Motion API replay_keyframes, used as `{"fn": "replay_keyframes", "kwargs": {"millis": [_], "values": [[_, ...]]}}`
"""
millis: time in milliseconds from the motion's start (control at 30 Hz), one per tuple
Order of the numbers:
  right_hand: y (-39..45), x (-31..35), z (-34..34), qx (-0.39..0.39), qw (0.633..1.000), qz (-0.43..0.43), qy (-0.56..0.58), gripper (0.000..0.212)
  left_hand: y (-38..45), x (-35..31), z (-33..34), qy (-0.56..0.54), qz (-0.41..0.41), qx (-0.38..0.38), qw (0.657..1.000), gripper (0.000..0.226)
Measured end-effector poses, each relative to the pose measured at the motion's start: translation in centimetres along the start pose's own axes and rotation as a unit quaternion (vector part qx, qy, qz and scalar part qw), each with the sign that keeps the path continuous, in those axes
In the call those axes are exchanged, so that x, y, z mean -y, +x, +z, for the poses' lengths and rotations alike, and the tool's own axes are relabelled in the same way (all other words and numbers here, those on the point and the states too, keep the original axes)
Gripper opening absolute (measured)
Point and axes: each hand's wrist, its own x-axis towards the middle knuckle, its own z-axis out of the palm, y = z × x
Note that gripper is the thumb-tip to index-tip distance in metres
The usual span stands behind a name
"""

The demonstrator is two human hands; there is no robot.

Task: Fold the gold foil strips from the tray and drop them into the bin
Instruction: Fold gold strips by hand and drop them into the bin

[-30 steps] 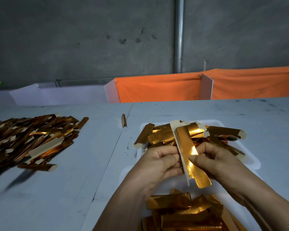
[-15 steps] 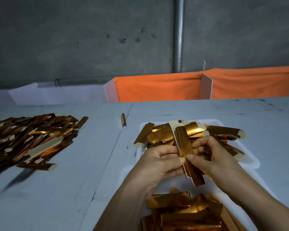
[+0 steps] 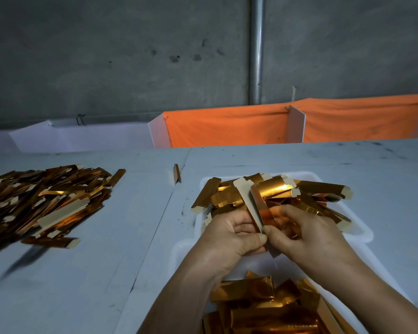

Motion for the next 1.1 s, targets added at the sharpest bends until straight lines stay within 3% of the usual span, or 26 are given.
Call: {"fn": "replay_keyframes", "kwargs": {"millis": [100,367,433,500,533,600,633,700,900,1033,1100], "values": [[-0.1,-0.1,0.2,0.0,0.999,-0.02,-0.026,0.026,0.1,0.1,0.1,0.007,-0.008,0.001,1.0,0.026],[0.0,-0.8,0.1,-0.006,0.997,-0.047,-0.06,0.021,0.0,0.0,0.1,0.007,-0.027,0.003,1.0,0.027],[0.1,-0.9,-0.2,-0.007,0.996,-0.047,-0.07,0.023,-0.1,-0.3,0.3,-0.011,-0.024,-0.019,0.999,0.043],[0.2,-1.1,-0.4,-0.002,0.994,-0.05,-0.094,0.021,-0.1,-0.6,0.3,0.076,0.035,-0.119,0.989,0.071],[0.2,-1.2,-0.4,0.011,0.992,-0.052,-0.118,0.019,-0.1,-0.8,0.3,0.172,0.09,-0.182,0.964,0.074],[0.1,-1.2,-0.5,0.044,0.985,-0.048,-0.158,0.023,-0.1,-1.2,0.6,0.35,0.242,-0.241,0.872,0.059],[0.1,-1.2,-0.4,0.06,0.982,-0.055,-0.171,0.028,-0.1,-1.1,0.9,0.403,0.29,-0.238,0.835,0.049],[0.1,-1.2,-0.3,0.074,0.978,-0.087,-0.174,0.032,0.0,-0.7,1.4,0.458,0.302,-0.208,0.81,0.043],[0.2,-1.8,-0.6,0.071,0.972,-0.128,-0.183,0.029,-0.2,-0.3,1.1,0.411,0.231,-0.089,0.878,0.029],[0.2,-1.7,-0.9,0.062,0.978,-0.112,-0.162,0.018,-0.2,-0.5,1.0,0.439,0.213,-0.023,0.873,0.025],[0.1,-1.4,-1.2,0.071,0.986,-0.106,-0.109,0.014,-0.3,-0.7,0.6,0.436,0.219,-0.033,0.872,0.023]]}}
